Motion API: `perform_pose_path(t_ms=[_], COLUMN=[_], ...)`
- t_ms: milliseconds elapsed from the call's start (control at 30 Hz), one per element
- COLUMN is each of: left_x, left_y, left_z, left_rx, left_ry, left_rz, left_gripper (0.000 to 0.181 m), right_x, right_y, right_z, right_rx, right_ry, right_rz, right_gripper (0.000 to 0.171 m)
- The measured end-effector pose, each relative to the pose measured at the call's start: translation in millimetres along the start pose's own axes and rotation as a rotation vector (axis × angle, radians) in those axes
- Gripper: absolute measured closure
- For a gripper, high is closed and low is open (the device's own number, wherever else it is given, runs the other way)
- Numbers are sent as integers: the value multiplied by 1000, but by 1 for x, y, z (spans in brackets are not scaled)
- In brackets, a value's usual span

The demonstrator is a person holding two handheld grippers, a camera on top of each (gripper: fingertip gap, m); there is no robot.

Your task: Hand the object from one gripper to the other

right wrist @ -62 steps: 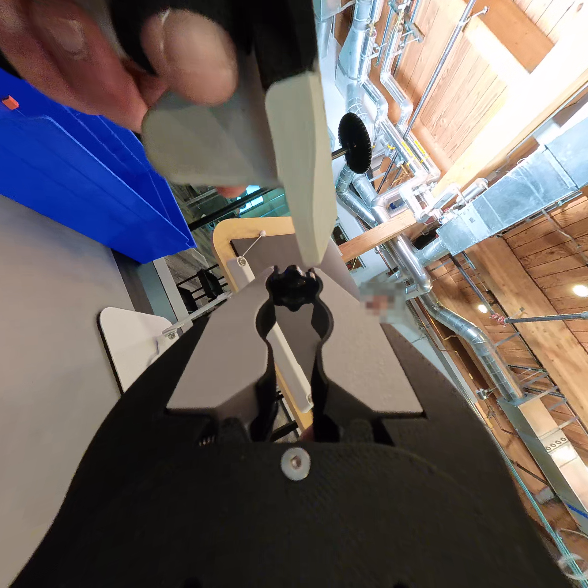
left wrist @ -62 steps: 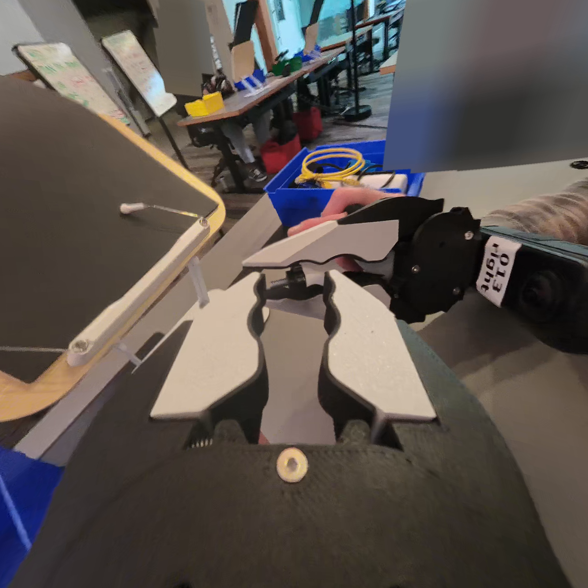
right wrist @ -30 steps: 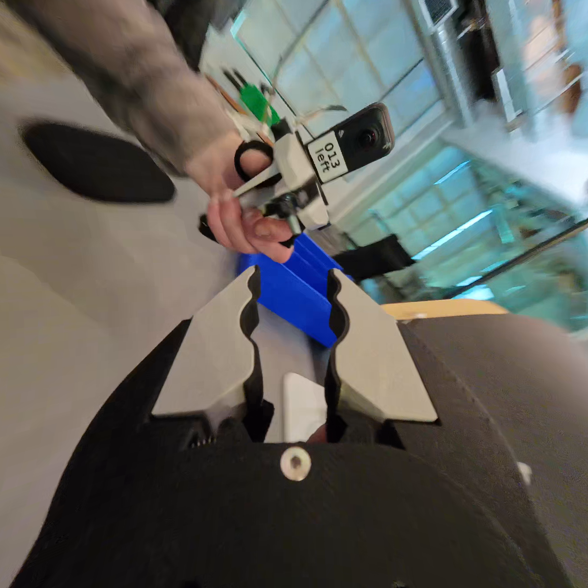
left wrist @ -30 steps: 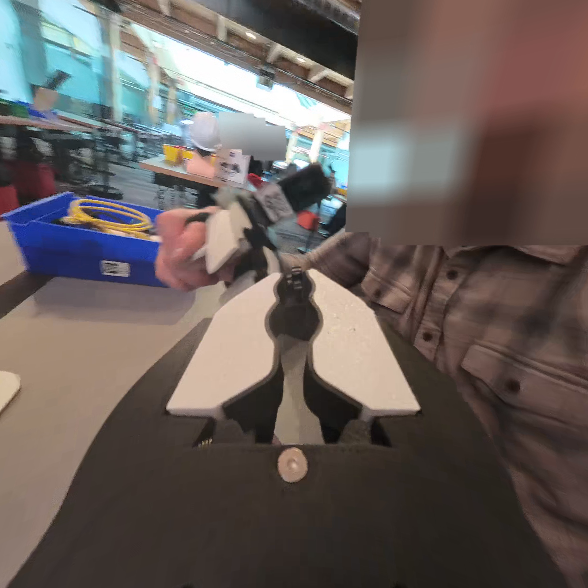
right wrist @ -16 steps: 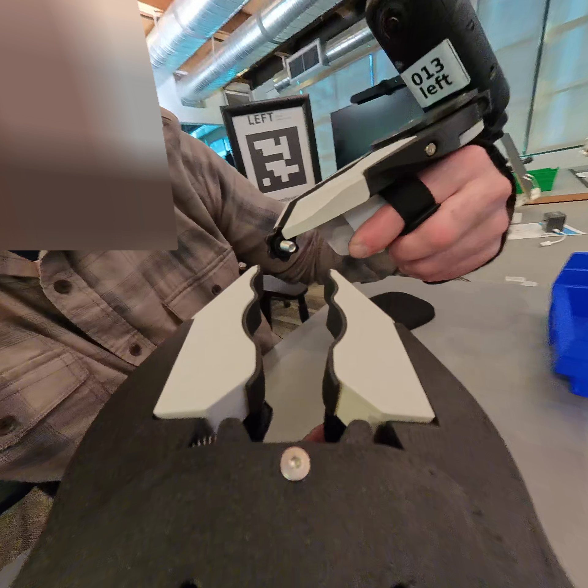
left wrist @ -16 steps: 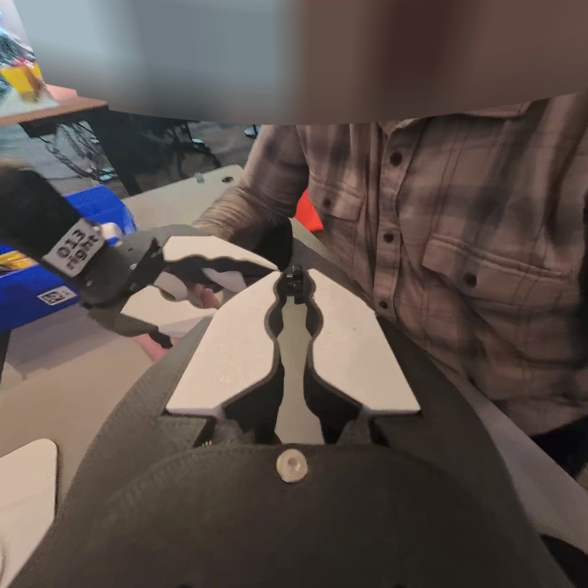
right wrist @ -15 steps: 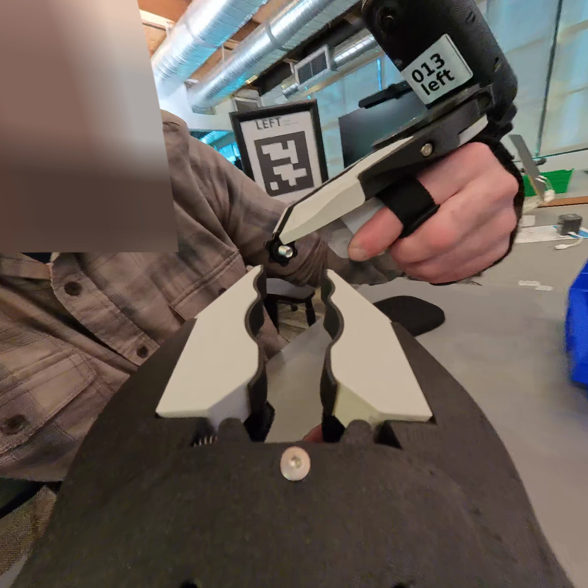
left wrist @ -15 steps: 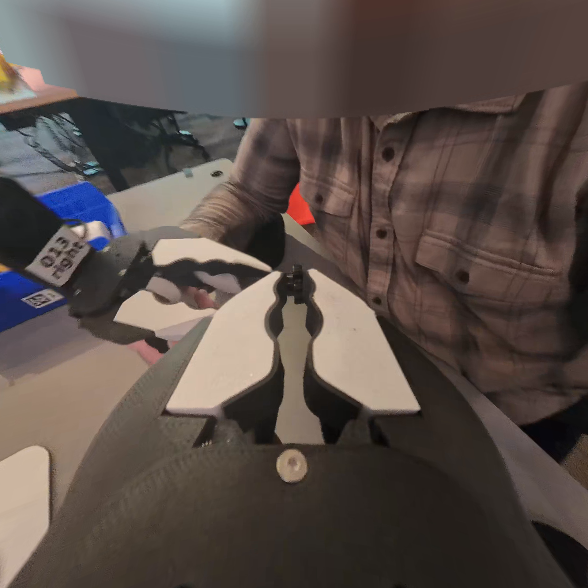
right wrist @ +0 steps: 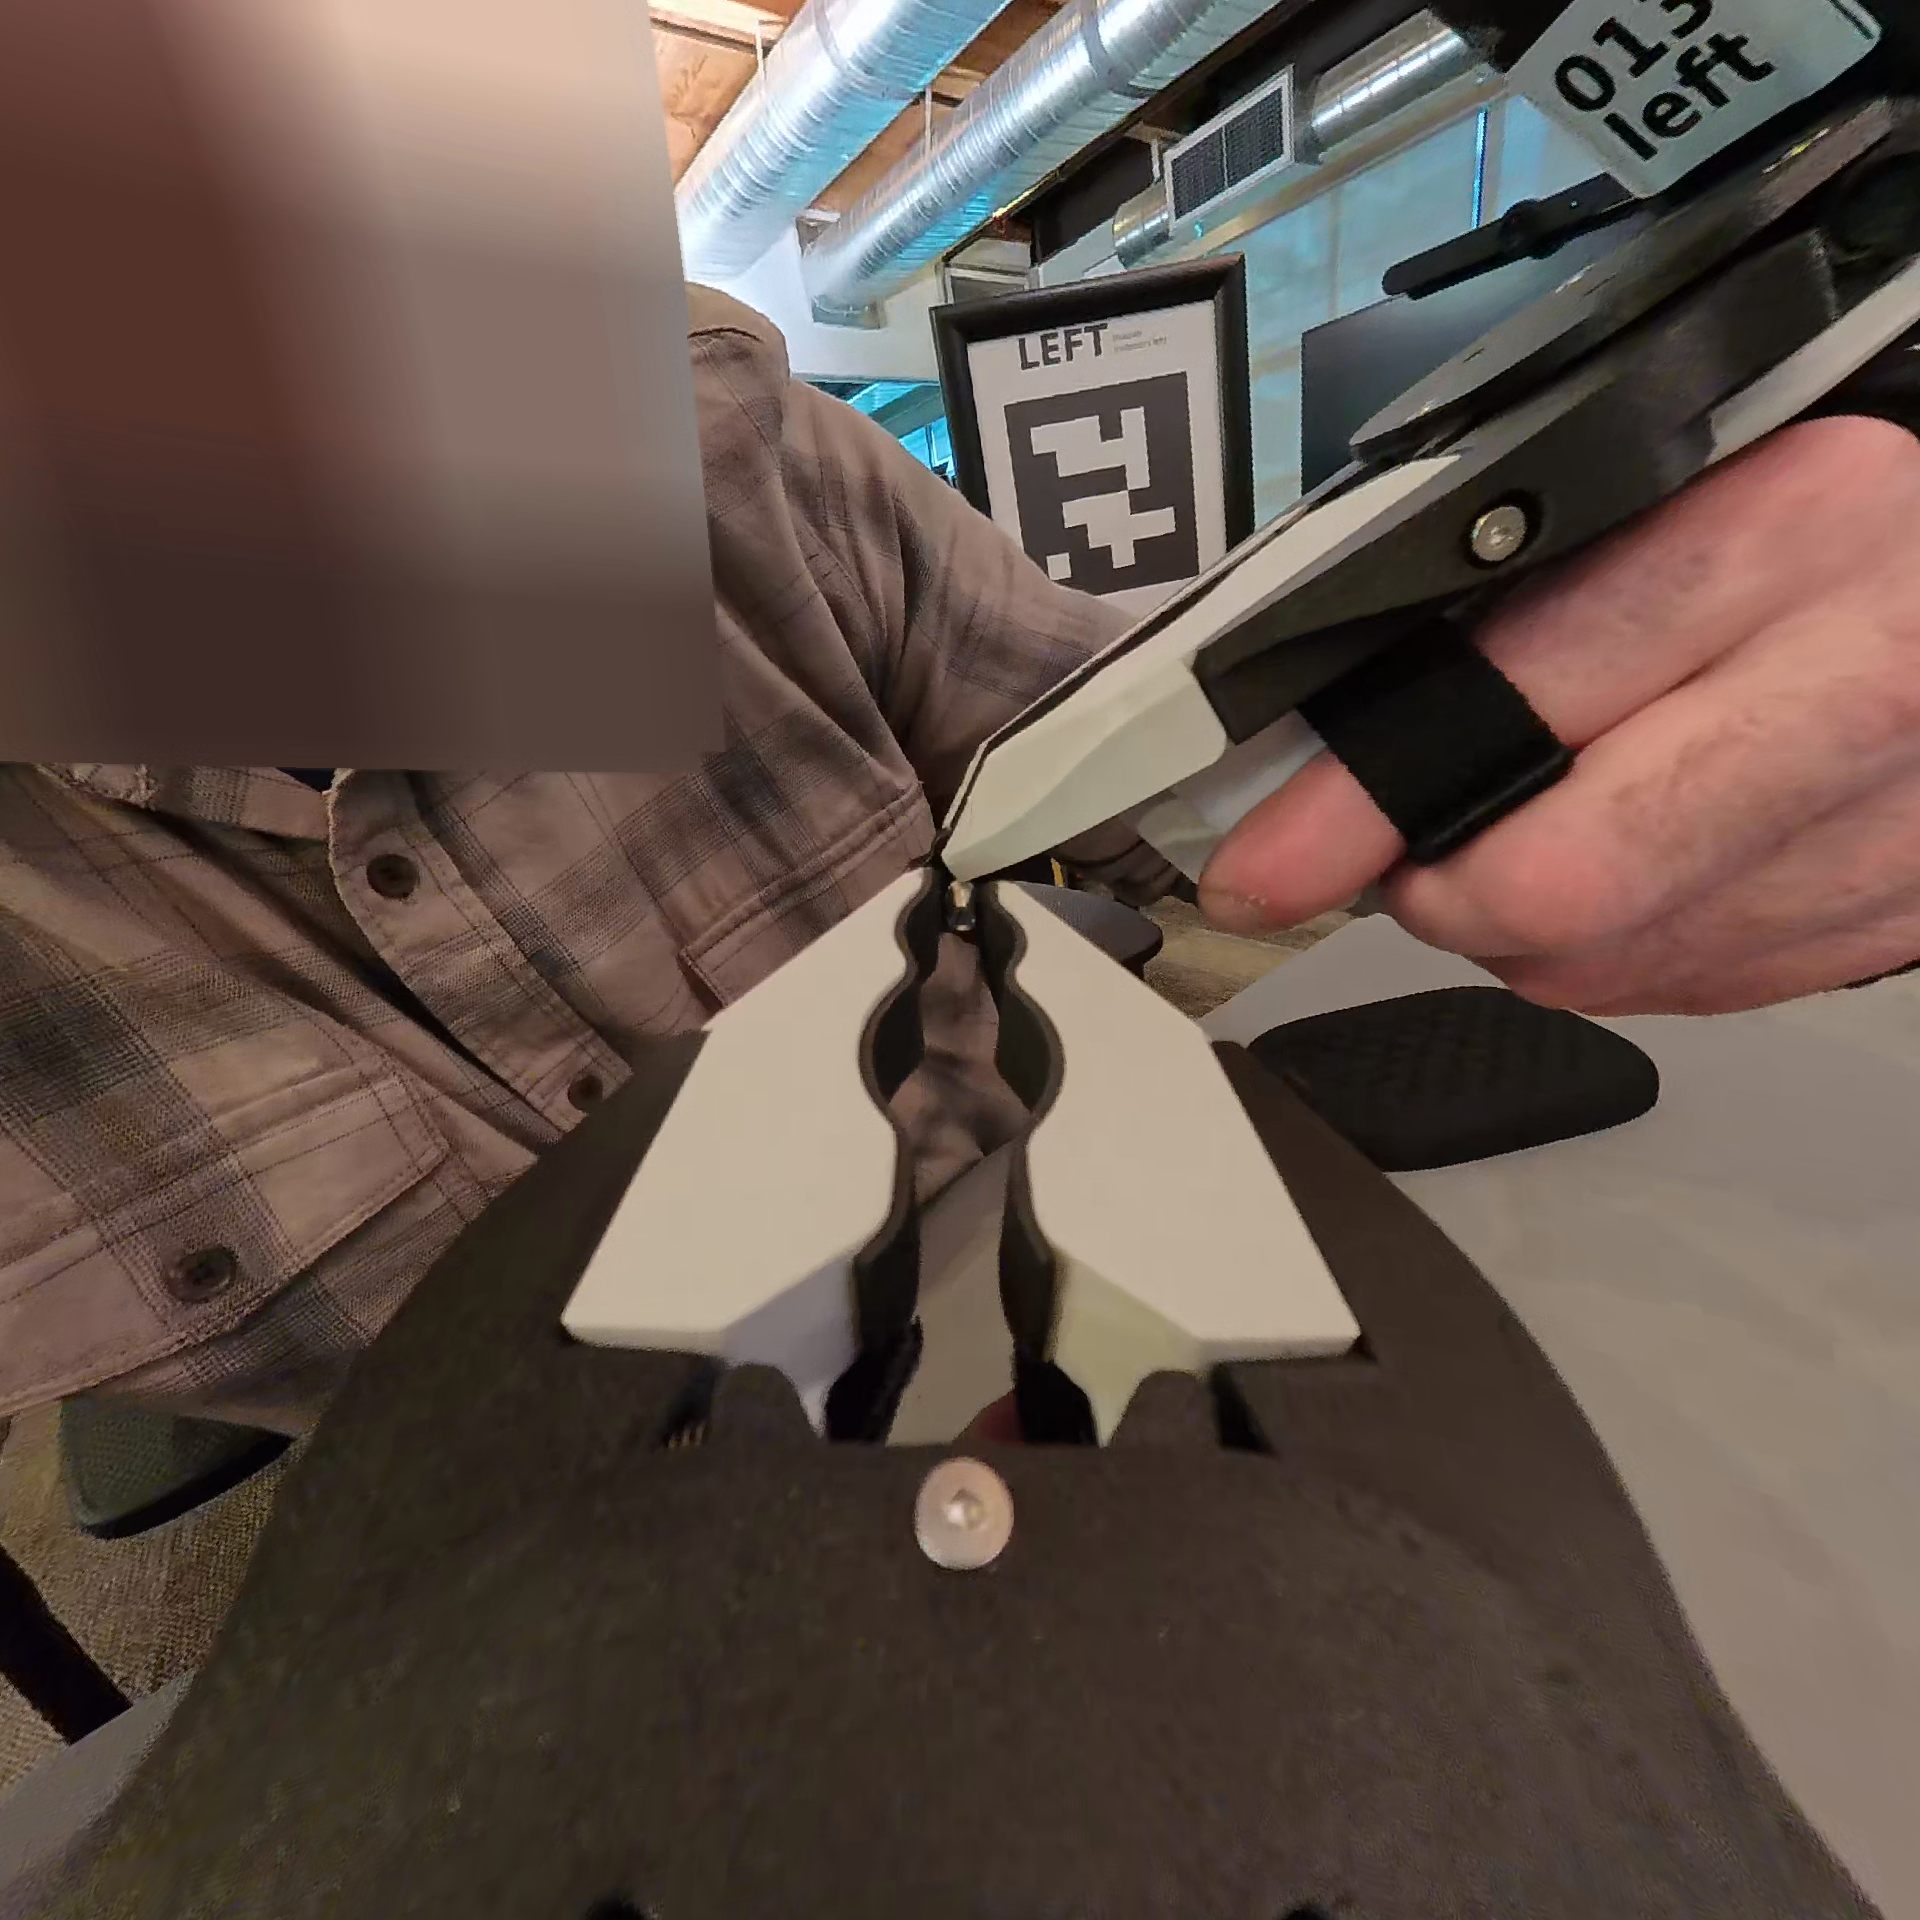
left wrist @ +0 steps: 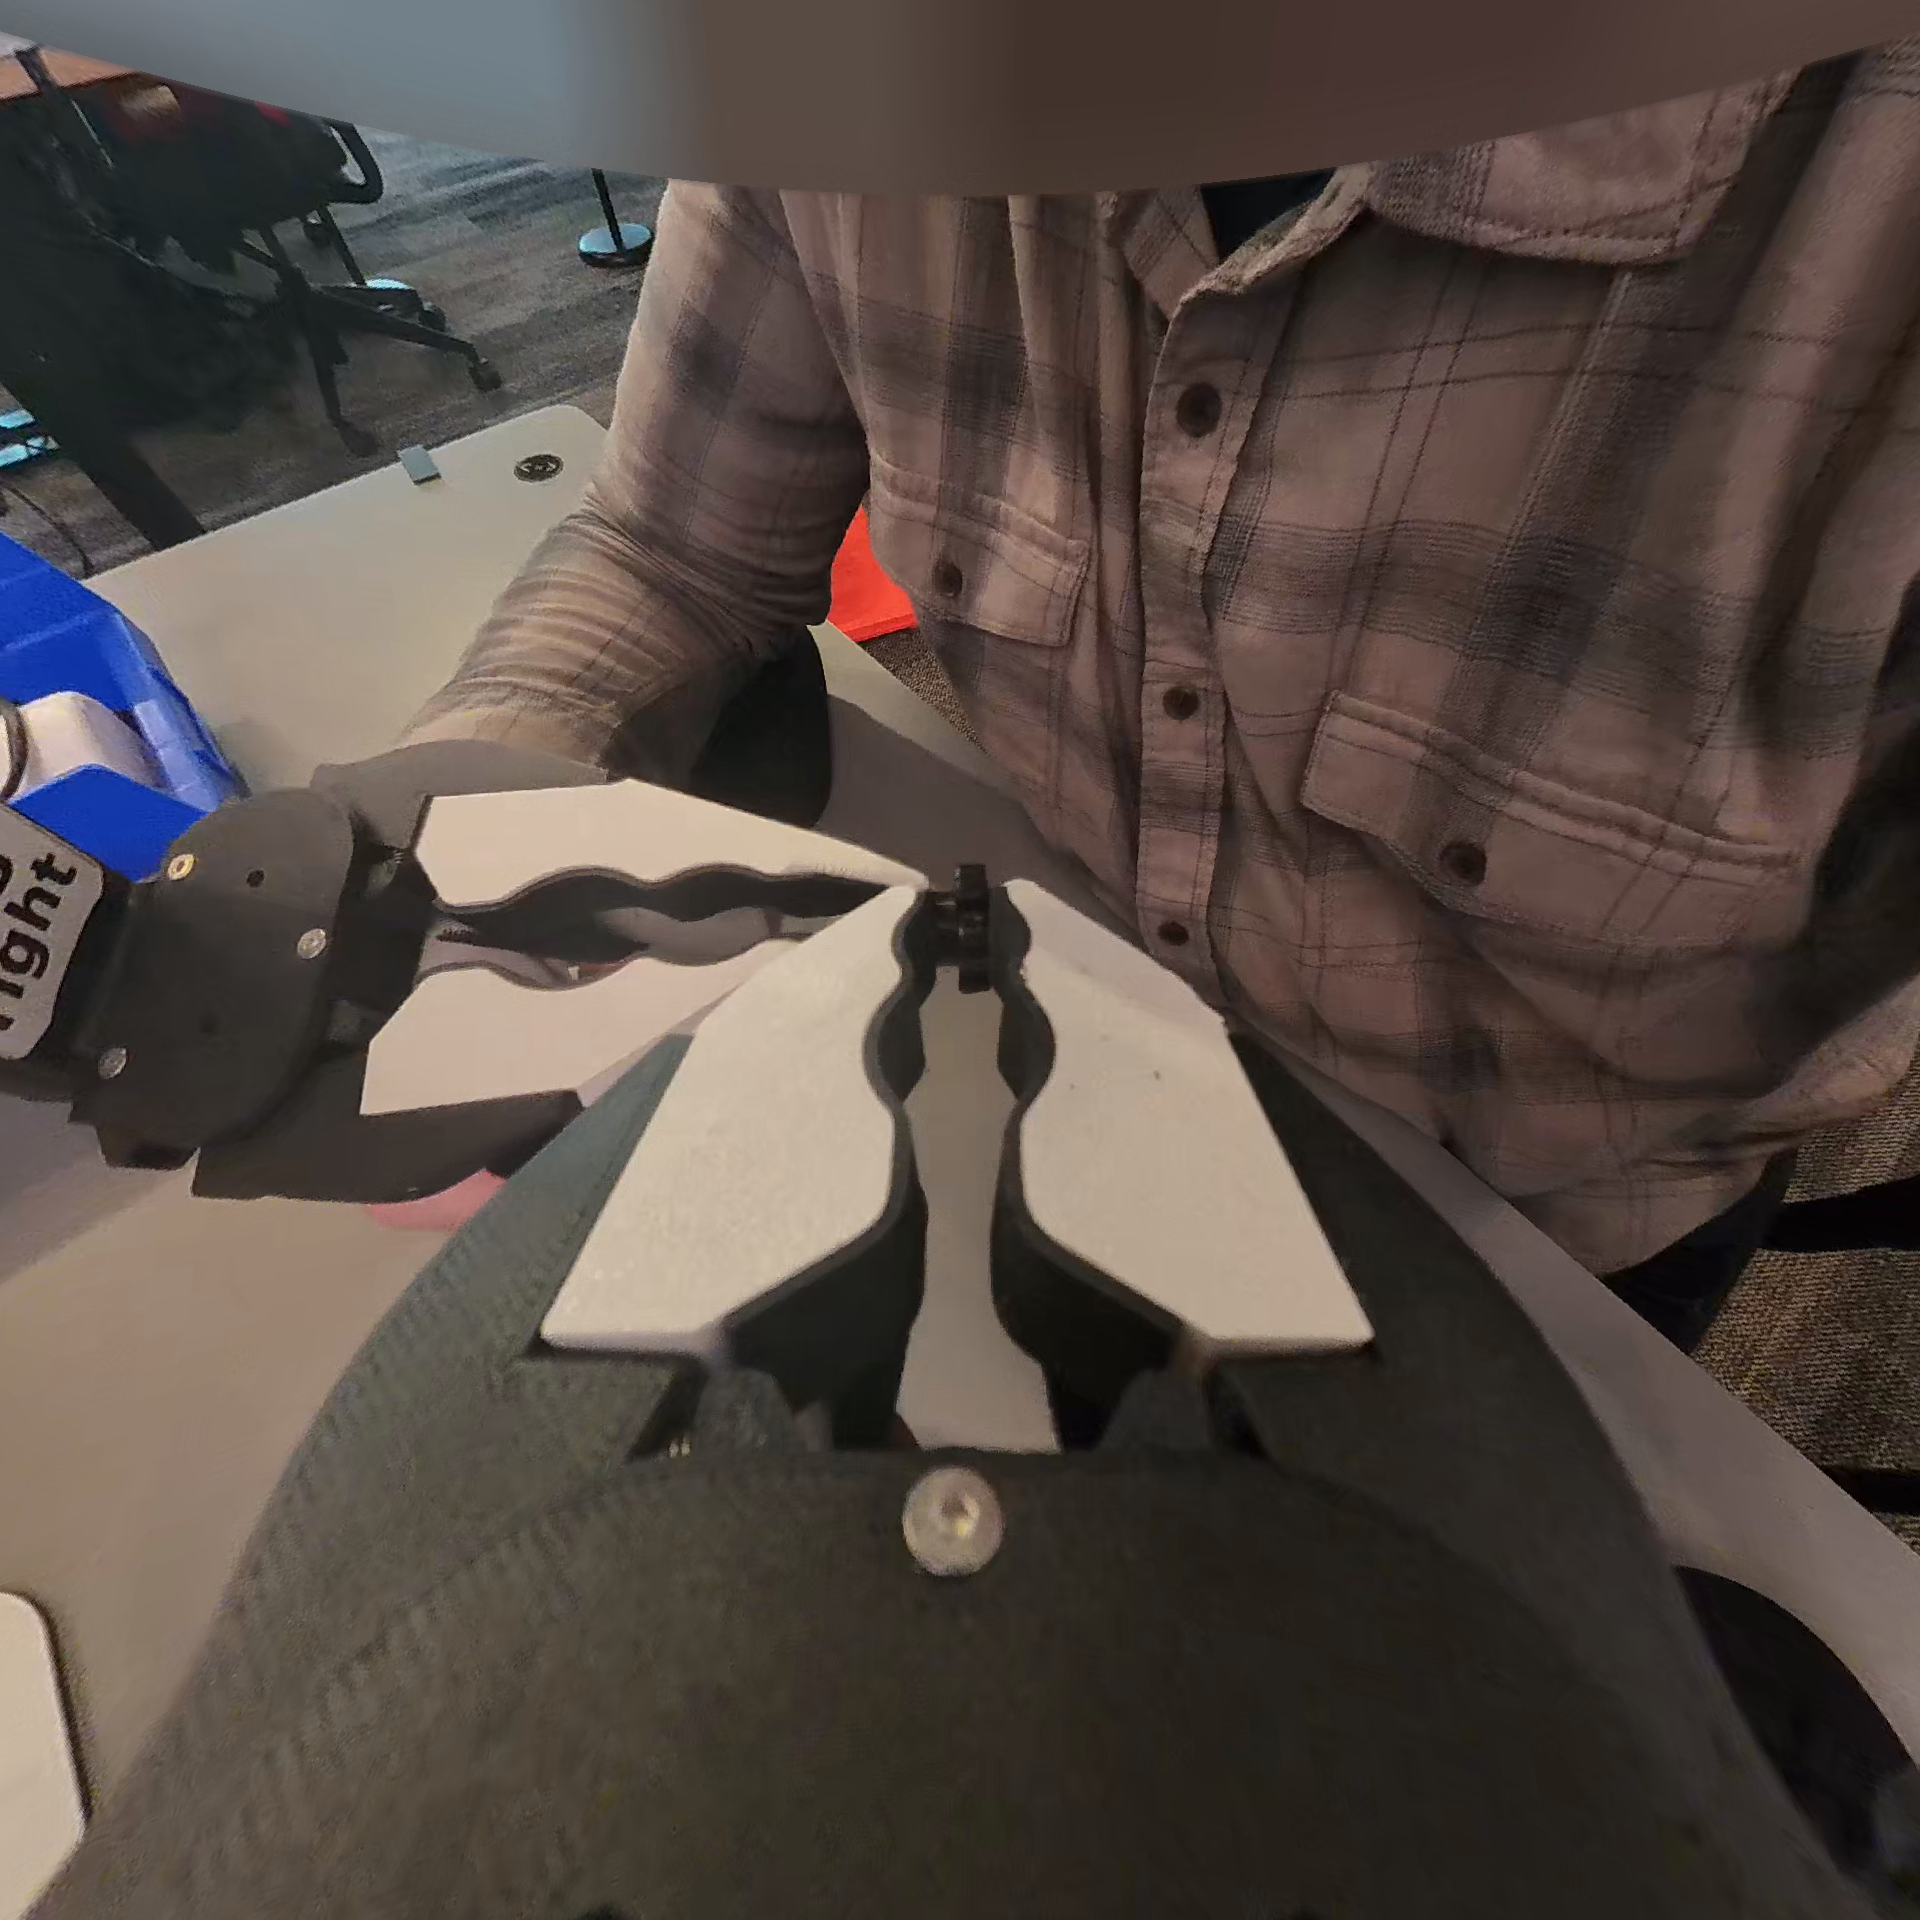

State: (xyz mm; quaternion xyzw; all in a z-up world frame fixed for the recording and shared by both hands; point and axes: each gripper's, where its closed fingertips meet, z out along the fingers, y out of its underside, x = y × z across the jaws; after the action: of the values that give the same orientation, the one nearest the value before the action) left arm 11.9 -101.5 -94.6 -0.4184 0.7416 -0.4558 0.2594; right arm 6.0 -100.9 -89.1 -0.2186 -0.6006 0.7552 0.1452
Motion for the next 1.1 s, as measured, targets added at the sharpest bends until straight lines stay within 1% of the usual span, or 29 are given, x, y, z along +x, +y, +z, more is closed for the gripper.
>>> perform_pose_path(t_ms=[100,167,300,467,567,633,700,767,833,900,933,1000,1067,1100], left_x=[1,3,2,2,-5,-22,-35,-45,-57,-66,-72,-75,-83,-85], left_y=[0,-1,-2,-2,-4,-4,-6,-11,-14,-12,-9,-4,0,-1], left_z=[2,3,5,6,0,-12,-31,-53,-74,-90,-99,-101,-110,-108], left_rx=[-2,1,-4,-11,-10,-28,-26,21,48,83,113,204,314,406], left_ry=[12,24,26,33,-26,-174,-343,-513,-718,-860,-937,-952,-1018,-986], left_rz=[3,0,2,-3,-6,-5,3,11,34,4,-29,-126,-212,-270], left_gripper=[172,172,172,172,170,149,134,130,128,126,129,129,129,128], right_x=[-3,-6,-4,-5,1,11,26,44,61,74,77,82,79,78], right_y=[2,4,3,4,-2,-9,-21,-34,-48,-63,-70,-78,-83,-83], right_z=[1,3,3,3,-1,-7,-17,-30,-45,-63,-71,-83,-83,-78], right_rx=[-8,-19,-18,-31,-9,12,53,98,148,199,215,174,78,16], right_ry=[-18,-32,-24,-24,18,96,207,352,519,711,808,993,1128,1173], right_rz=[5,2,-5,-28,-64,-106,-158,-220,-299,-404,-474,-629,-843,-951], right_gripper=[167,160,168,169,169,169,169,169,169,169,169,169,168,169])
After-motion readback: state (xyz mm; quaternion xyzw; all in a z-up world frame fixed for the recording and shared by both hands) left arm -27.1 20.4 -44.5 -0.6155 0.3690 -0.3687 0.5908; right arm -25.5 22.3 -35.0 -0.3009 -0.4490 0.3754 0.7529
